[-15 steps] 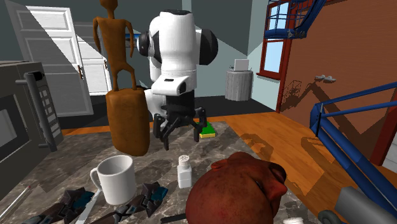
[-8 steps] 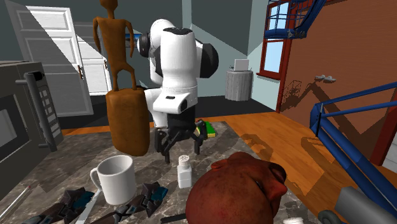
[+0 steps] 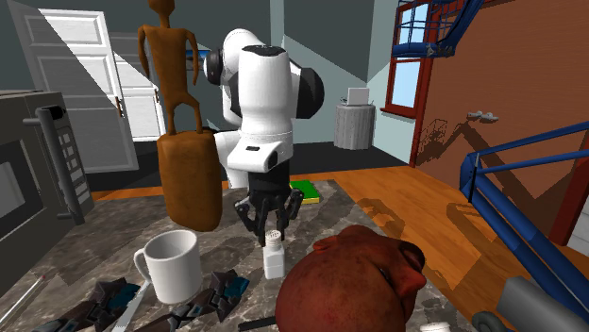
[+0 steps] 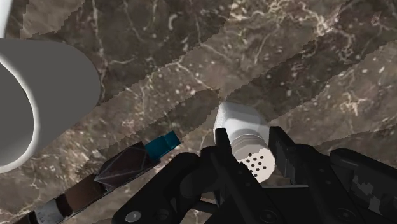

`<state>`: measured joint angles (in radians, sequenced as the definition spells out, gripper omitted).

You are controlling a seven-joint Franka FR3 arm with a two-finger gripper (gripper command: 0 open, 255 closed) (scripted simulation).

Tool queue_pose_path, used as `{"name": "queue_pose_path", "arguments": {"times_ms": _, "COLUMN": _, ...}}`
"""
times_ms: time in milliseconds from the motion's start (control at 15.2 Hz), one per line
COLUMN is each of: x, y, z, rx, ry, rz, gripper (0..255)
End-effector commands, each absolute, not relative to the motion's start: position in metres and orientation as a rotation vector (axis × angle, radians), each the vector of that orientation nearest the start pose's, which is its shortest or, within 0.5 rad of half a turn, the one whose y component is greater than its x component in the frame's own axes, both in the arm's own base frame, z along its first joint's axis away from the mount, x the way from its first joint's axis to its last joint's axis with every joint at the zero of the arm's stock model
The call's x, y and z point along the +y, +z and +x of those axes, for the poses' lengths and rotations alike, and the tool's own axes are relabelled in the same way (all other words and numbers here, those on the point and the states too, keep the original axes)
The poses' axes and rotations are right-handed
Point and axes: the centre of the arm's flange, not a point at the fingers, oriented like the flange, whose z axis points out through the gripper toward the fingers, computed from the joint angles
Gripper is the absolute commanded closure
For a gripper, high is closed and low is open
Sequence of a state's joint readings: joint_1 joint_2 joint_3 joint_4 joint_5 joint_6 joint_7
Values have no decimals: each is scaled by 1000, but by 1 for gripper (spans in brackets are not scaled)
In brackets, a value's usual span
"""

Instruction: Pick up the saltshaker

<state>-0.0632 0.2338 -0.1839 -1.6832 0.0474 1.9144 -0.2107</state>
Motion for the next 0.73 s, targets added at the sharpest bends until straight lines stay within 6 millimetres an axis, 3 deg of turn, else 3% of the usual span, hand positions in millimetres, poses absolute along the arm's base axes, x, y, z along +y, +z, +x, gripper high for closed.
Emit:
{"name": "queue_pose_path", "arguments": {"times_ms": 0, "x": -142, "y": 463, "z": 614, "rx": 74, "ry": -2, "rz": -3139, "gripper": 255}}
{"name": "queue_pose_path", "arguments": {"times_ms": 198, "x": -143, "y": 463, "z": 614, "rx": 74, "ry": -2, "rz": -3139, "gripper": 255}}
{"name": "queue_pose_path", "arguments": {"times_ms": 660, "x": -143, "y": 500, "z": 614, "rx": 74, "ry": -2, "rz": -3139, "gripper": 255}}
